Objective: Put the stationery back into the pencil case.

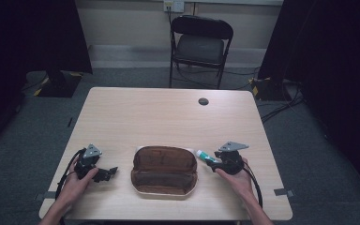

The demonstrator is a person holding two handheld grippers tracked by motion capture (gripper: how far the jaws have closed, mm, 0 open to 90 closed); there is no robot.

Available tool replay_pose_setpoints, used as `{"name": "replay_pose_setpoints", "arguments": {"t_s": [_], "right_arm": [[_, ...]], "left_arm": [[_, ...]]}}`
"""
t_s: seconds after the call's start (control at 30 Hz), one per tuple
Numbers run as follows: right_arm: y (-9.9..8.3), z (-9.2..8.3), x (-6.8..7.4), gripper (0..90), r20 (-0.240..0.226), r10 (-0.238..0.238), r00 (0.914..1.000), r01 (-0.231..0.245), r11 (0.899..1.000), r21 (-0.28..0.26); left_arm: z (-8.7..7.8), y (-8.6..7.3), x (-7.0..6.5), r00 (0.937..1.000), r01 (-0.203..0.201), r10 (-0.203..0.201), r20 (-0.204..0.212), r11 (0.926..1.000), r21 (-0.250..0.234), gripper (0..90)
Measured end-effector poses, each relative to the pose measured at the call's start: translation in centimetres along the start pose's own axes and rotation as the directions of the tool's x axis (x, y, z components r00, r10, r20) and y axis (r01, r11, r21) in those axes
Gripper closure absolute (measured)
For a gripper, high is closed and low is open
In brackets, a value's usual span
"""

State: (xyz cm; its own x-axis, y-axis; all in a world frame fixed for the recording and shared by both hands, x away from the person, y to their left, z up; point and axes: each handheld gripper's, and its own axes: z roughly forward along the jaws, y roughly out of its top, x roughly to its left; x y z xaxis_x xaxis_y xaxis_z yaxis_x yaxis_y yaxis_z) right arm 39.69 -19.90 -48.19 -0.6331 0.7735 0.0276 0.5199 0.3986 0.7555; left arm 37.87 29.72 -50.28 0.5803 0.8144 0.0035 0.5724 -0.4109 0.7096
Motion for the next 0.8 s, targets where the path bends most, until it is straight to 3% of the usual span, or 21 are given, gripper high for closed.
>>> {"name": "replay_pose_setpoints", "arguments": {"t_s": [0.3,0.6,0.67,0.8], "right_arm": [[-0.51,0.99,0.43,49.3,0.014,-0.027,0.9995,0.027,0.998,0.053],[-0.41,1.14,0.00,56.8,0.032,-0.026,0.9991,0.024,0.999,0.047],[-0.40,1.14,-0.06,64.5,0.035,-0.024,0.9991,0.023,0.999,0.044],[-0.28,1.14,0.02,65.4,0.043,-0.026,0.9987,0.024,0.998,0.050]], "left_arm": [[0.15,0.08,0.05,1.0000,0.004,-0.004,-0.001,1.0000,-0.008,0.0],[0.23,0.18,0.13,1.0000,0.006,-0.006,0.006,1.0000,-0.004,0.0],[0.22,0.16,0.12,1.0000,0.006,-0.006,0.006,1.0000,-0.004,0.0],[0.19,0.13,0.12,1.0000,0.002,-0.002,0.001,1.0000,-0.006,0.0]]}}
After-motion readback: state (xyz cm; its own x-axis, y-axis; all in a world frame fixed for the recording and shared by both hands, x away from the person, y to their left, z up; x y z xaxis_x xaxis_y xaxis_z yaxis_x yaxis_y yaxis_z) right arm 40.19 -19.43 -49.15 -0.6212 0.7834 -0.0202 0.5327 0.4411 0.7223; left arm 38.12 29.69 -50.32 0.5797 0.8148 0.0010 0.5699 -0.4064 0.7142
